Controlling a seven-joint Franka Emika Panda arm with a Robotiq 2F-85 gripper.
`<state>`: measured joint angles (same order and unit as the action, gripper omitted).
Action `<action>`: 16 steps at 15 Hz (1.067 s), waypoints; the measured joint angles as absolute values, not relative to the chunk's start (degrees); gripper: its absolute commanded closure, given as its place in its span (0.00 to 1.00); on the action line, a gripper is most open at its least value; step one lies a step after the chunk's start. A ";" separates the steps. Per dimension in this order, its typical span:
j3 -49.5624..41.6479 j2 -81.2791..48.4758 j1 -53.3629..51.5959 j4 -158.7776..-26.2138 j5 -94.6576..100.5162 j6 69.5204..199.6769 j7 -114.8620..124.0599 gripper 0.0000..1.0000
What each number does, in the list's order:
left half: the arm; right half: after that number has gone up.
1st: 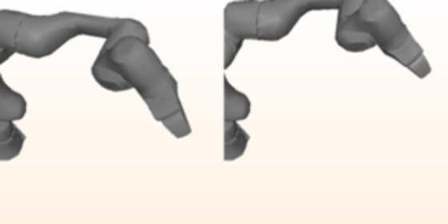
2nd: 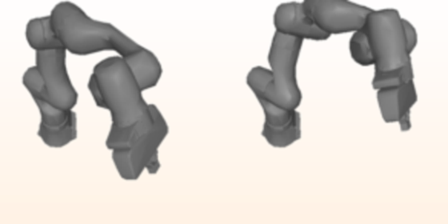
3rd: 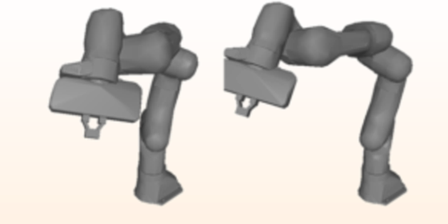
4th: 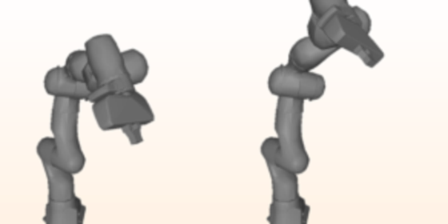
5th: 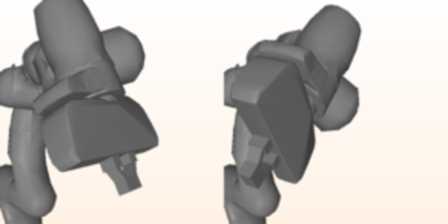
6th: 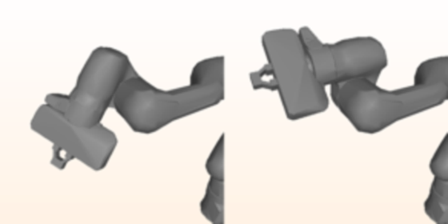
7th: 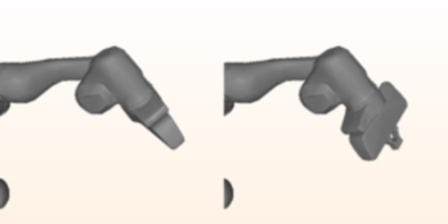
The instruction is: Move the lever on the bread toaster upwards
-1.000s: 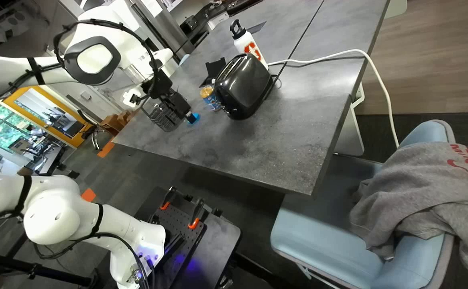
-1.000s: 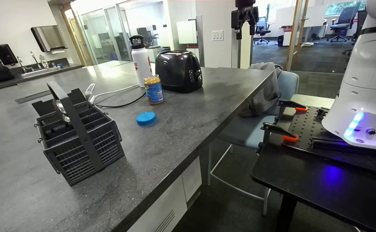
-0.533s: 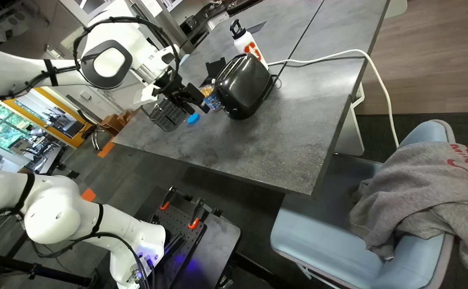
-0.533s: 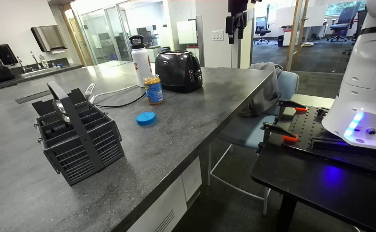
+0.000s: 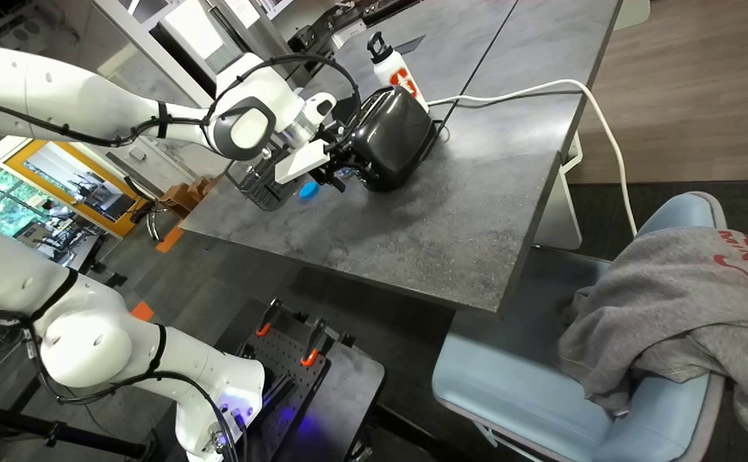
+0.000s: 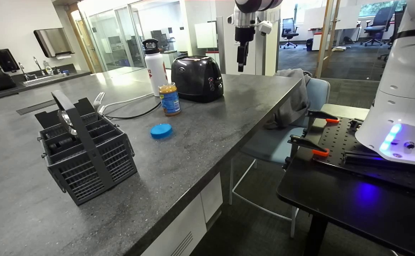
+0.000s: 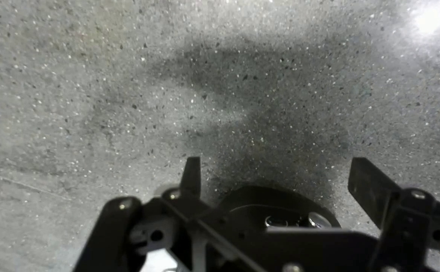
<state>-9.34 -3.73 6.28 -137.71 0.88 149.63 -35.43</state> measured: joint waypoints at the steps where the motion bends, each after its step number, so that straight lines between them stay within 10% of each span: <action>1: -9.08 -4.85 6.20 -137.17 0.87 150.09 -35.44 0.00; 3: -8.90 -5.49 6.19 -136.60 0.87 150.15 -35.44 0.00; 4: -8.91 -5.49 6.19 -136.42 0.87 150.15 -35.46 0.25; 16: -5.64 -8.13 6.58 -139.38 0.43 160.47 -34.38 1.00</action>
<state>-5.64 -8.13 6.58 -139.38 0.43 160.47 -34.38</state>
